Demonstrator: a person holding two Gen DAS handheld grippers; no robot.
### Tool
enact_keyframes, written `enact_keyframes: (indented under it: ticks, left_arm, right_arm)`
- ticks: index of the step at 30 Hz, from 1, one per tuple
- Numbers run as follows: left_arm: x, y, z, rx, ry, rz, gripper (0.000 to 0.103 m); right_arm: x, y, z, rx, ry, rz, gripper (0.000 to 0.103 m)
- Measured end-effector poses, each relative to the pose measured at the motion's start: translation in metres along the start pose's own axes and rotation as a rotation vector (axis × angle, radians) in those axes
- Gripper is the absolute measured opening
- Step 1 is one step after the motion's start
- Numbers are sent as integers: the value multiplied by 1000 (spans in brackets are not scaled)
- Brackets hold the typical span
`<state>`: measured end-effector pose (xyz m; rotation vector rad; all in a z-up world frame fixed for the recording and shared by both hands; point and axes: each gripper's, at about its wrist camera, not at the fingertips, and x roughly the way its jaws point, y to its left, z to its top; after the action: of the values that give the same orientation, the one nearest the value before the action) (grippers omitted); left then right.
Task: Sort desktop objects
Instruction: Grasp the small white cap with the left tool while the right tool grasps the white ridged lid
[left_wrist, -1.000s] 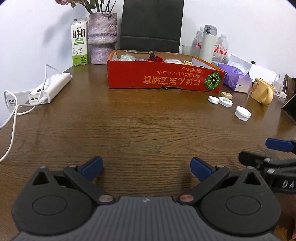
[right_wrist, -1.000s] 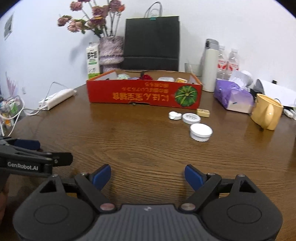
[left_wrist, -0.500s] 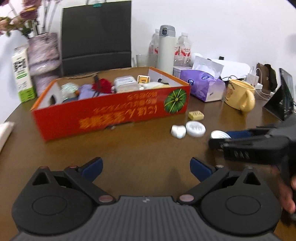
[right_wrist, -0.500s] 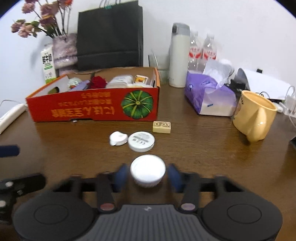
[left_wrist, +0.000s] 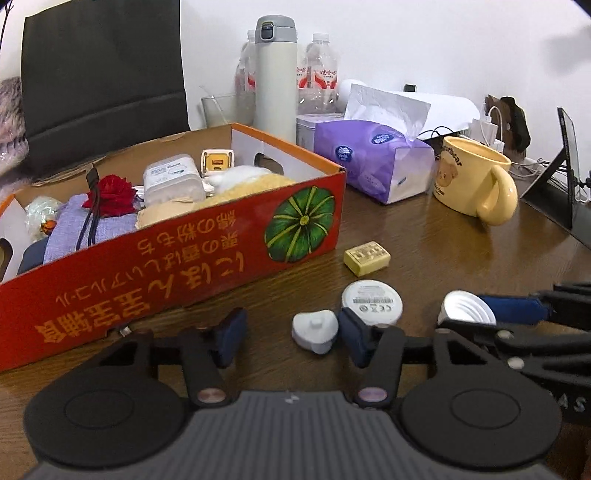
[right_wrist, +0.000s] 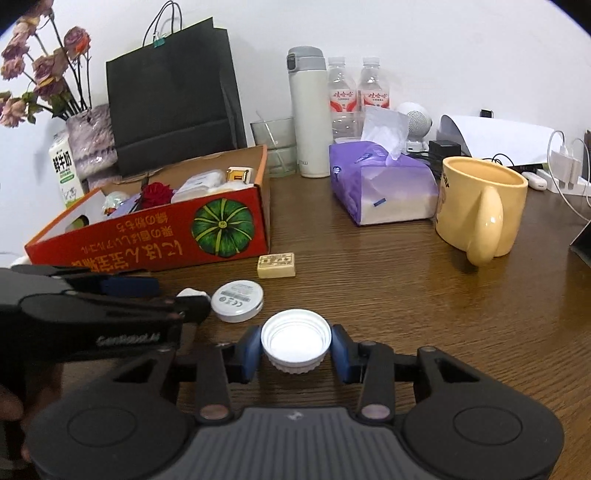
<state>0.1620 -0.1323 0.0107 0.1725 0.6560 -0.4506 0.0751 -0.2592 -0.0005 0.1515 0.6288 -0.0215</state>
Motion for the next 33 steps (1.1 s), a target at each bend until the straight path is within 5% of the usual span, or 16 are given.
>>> enact_keyframes:
  ticks: [2, 9, 23, 33]
  left_arm:
    - [0, 1, 0, -17, -10, 8, 29]
    - [-21, 4, -12, -70, -9, 71, 28]
    - [-148, 46, -97, -301, -9, 285, 28]
    - [-210, 29, -137, -290, -69, 257, 28]
  right_arm:
    - [0, 1, 0, -5, 0, 4, 39]
    - [-1, 2, -1, -7, 0, 4, 39]
    - [-22, 37, -9, -151, -67, 21, 39]
    - [-107, 117, -63, -142, -20, 251, 39]
